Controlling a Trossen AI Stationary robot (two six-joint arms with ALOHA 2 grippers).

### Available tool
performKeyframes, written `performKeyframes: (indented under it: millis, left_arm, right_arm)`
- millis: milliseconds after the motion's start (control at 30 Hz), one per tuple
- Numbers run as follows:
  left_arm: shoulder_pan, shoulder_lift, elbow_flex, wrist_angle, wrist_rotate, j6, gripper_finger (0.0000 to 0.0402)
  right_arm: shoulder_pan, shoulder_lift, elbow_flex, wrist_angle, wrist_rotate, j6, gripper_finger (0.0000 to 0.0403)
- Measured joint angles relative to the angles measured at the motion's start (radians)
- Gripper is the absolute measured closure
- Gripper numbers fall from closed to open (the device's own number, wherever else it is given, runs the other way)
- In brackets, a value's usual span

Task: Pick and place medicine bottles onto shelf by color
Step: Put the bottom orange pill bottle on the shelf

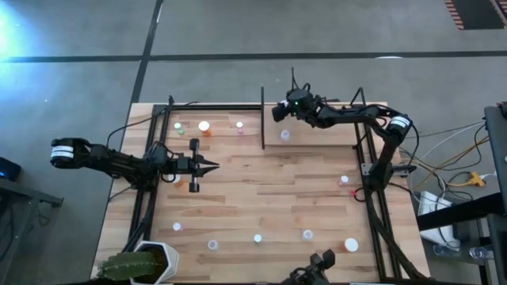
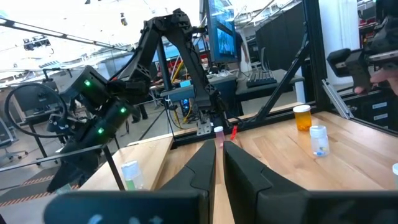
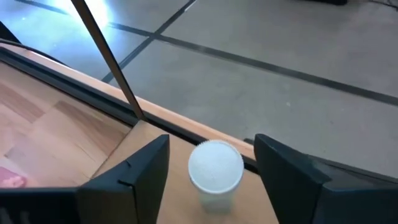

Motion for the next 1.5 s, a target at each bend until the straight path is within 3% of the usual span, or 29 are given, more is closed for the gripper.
performKeyframes:
  millis: [233,467,733,900,1133,1267,1500]
  left_arm:
    - [0.0,0.0,0.0,-0.001,0.0,-0.01,0.0388]
    - [0.0,0.0,0.0,-0.003,0.0,-0.016,0.0388]
    - [-0.009,0.0,0.042,-0.11,0.0,-0.016,0.0388]
    - [-0.017,0.0,0.086,-0.243,0.0,-0.012,0.0388]
    - [-0.017,0.005,0.099,-0.263,-0.002,-0.012,0.0388]
    - [-0.017,0.012,0.098,-0.264,-0.003,-0.012,0.0388]
    - [-0.017,0.011,0.092,-0.262,-0.003,-0.012,0.0388]
  right_arm:
    - [0.013,-0.12,0.054,-0.211,0.006,-0.06,0.0156]
    - [0.079,-0.365,0.104,-0.548,0.013,-0.138,0.0206]
    - [0.416,-0.636,0.004,-0.81,0.032,-0.163,0.034]
    - [0.666,-0.755,-0.074,-0.919,-0.082,-0.093,0.039]
    - [0.872,-0.774,-0.101,-0.928,-0.194,0.103,0.0393]
    - [1.027,-0.715,-0.101,-0.983,-0.192,0.193,0.0379]
    - [1.342,-0.568,-0.087,-1.086,-0.092,0.657,0.0308]
